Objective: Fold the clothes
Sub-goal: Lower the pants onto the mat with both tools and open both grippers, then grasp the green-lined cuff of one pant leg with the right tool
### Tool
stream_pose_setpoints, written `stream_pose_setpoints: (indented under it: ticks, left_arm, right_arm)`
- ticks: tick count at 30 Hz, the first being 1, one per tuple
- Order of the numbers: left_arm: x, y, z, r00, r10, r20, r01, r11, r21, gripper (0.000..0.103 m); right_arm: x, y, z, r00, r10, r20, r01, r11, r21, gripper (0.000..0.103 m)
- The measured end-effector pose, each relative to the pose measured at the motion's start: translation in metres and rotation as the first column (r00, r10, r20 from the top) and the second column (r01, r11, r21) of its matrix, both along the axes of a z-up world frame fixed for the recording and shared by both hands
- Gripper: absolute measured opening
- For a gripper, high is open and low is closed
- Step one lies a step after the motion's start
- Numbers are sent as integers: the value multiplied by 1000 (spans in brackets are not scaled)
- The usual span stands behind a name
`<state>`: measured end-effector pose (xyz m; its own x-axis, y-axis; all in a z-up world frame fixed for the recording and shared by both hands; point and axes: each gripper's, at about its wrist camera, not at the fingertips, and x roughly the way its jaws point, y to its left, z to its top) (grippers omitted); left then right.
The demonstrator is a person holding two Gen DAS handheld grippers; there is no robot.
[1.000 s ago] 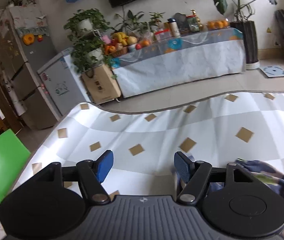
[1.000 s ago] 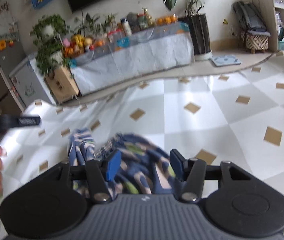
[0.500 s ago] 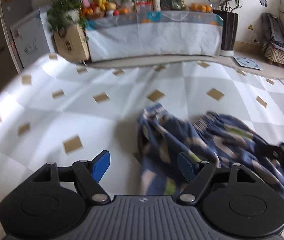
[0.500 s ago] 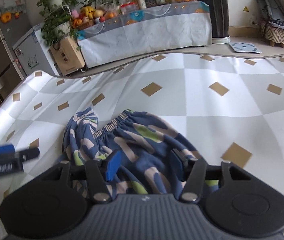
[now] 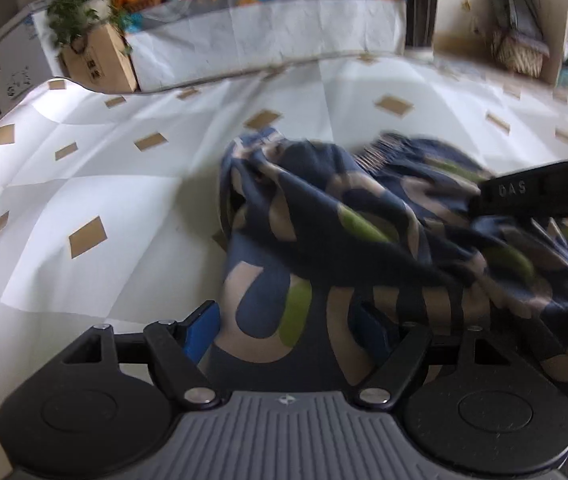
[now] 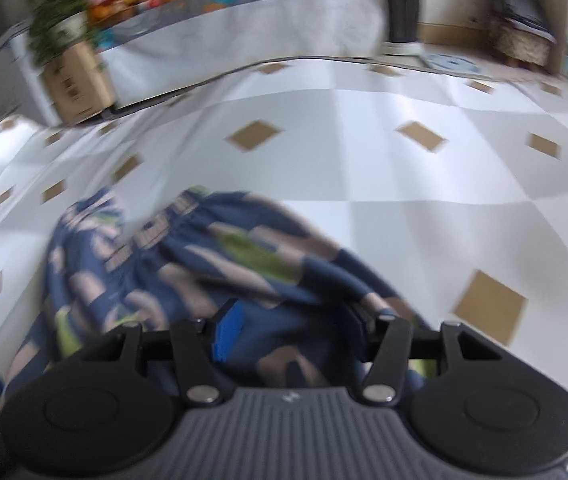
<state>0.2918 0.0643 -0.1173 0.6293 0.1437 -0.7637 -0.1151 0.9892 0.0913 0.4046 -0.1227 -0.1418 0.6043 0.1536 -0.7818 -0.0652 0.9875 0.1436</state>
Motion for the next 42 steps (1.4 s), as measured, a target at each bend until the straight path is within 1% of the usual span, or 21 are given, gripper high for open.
stream_pose_setpoints:
  ticks: [2, 3, 5, 7, 8, 9, 10, 11, 13, 15, 16, 18, 20, 23, 24, 29, 31, 33, 36, 42]
  left_arm:
    - [-1, 1, 0, 1000, -2, -1, 2, 1000, 0, 76]
    - [-1, 2, 1, 1000, 1, 0, -1, 1000, 2, 77]
    - [-4, 4, 0, 1000, 18, 6, -18, 1000, 2, 82]
    - [-6, 9, -1, 999, 46, 10, -46, 999, -8, 89]
    - [-7, 11, -1, 998, 57, 8, -57, 998, -13, 89]
    - [-8, 13, 0, 998, 65, 1, -65, 998, -15, 90]
    - [-8, 14, 1, 998, 70, -9, -70, 997, -14, 90]
    - [-9, 14, 3, 997, 75, -20, -75, 997, -5, 90]
    - [-9, 12, 7, 995, 86, -48, -85, 996, 30, 90]
    - [-13, 9, 12, 992, 107, -72, -102, 992, 73, 90]
    - [-16, 8, 15, 989, 121, -82, -114, 989, 89, 90]
    - [-25, 8, 22, 987, 132, -88, -126, 989, 77, 90]
    - [-34, 6, 30, 990, 118, -82, -113, 992, 64, 90]
    - [-44, -3, 42, 992, 99, -73, -91, 991, 102, 90]
    - [-47, -5, 47, 993, 91, -72, -84, 991, 104, 90]
    - [-72, -14, 77, 997, 55, -55, -51, 996, 67, 90]
    - [-85, -18, 86, 998, 41, -54, -38, 998, 55, 90]
    - [-99, -22, 93, 997, 35, -63, -33, 999, 35, 90]
    - [-120, -26, 101, 995, 41, -88, -42, 999, -10, 90]
    - [-146, -34, 108, 993, 32, -113, -39, 997, -63, 90]
  right_arm:
    - [1, -9, -1, 996, -86, 3, 86, 994, -67, 47]
    - [1, -17, 0, 989, -148, 5, 148, 985, -86, 47]
    - [-1, -37, 0, 962, -271, 12, 271, 959, -88, 47]
    - [-6, -52, 1, 936, -352, 25, 353, 931, -89, 47]
    - [-10, -60, 2, 922, -386, 33, 388, 918, -80, 48]
    - [-13, -68, 3, 912, -410, 38, 411, 911, -40, 50]
    - [-17, -76, 3, 911, -412, 33, 411, 911, 23, 51]
    - [-20, -82, 4, 918, -395, 22, 393, 917, 59, 52]
    - [-25, -86, 10, 938, -347, -1, 347, 937, 47, 53]
    - [-36, -88, 21, 951, -310, -11, 310, 950, 37, 55]
    - [-44, -90, 26, 956, -293, -17, 293, 954, 60, 55]
    - [-59, -94, 35, 966, -257, -34, 259, 960, 105, 55]
    - [-73, -93, 44, 976, -215, -42, 218, 970, 109, 55]
    - [-95, -89, 58, 988, -147, -46, 152, 982, 116, 55]
    - [-102, -88, 62, 991, -126, -50, 131, 984, 120, 55]
    - [-133, -82, 78, 995, -72, -65, 81, 987, 138, 55]
    - [-143, -81, 83, 995, -69, -72, 78, 988, 134, 55]
    - [-153, -83, 86, 993, -74, -91, 87, 985, 151, 55]
    - [-171, -90, 88, 988, -94, -119, 115, 978, 175, 55]
    - [-211, -87, 91, 985, -77, -156, 105, 979, 176, 55]
